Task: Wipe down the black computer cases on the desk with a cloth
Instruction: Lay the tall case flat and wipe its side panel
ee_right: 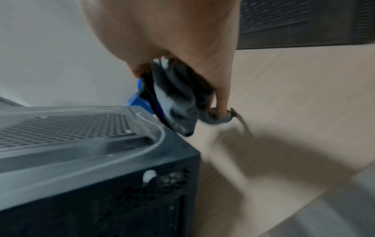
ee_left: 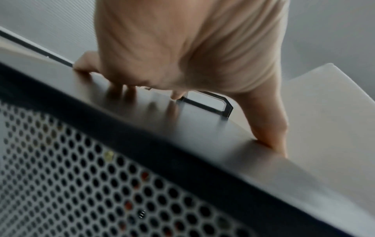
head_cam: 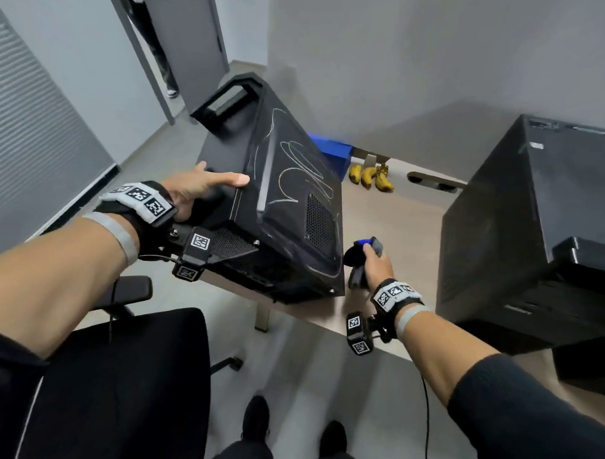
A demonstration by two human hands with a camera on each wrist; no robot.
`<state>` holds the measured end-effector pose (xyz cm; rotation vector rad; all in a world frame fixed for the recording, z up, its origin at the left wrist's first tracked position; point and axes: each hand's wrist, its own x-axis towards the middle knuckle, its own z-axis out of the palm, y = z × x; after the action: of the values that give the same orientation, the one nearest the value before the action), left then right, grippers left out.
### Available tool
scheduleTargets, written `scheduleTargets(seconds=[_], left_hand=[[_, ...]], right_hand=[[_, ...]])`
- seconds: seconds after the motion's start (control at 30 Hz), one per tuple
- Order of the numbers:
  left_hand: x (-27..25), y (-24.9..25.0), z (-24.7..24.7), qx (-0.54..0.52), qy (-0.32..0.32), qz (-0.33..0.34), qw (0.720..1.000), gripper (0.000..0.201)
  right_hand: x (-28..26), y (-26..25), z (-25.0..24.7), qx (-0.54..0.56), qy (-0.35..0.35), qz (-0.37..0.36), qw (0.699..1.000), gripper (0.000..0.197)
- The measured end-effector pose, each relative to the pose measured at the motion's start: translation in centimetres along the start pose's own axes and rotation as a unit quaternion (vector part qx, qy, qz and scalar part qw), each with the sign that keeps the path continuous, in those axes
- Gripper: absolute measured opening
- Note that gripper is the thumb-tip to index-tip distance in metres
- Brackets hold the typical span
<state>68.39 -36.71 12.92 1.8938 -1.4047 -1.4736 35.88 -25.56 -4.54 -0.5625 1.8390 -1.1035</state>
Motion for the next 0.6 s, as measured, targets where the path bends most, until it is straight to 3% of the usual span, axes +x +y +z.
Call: scheduleTargets(seconds=[0.1, 0.2, 0.27, 0.37, 0.43, 0.6], left_hand=[[-0.4, -2.4, -2.8, -0.049, -0.049, -0.01, 0.998, 0.104], [-0.3, -5.6, -5.1, -0.12, -0.112, -0.019, 0.986, 0.081], [0.8, -7.9, -5.7, -0.177, -0.138, -0.02, 0.974, 0.087], [2.2, -10.8, -5.1, -0.246, -0.157, -0.035, 0.956, 0.129], [2.8, -11.8, -4.0, -0.283, -0.186, -0.039, 0.94, 0.149], [5.0, -12.9, 0.1, -0.29, -0.229, -0.057, 0.927, 0.137]], right_hand=[[1.3, 2.7, 2.9, 0.016, -0.09, 0.047, 0.995, 0.024], [0.8, 2.6, 5.2, 0.068, -0.091, 0.085, 0.99, 0.023], [-0.4, 0.7, 5.6, 0.082, -0.064, 0.111, 0.988, 0.034], [0.0, -0.1, 4.8, 0.072, -0.025, 0.116, 0.99, 0.06], [0.1, -0.2, 3.7, 0.054, 0.008, 0.11, 0.992, 0.061], [-2.0, -2.0, 0.4, 0.029, 0.082, 0.112, 0.99, 0.043]])
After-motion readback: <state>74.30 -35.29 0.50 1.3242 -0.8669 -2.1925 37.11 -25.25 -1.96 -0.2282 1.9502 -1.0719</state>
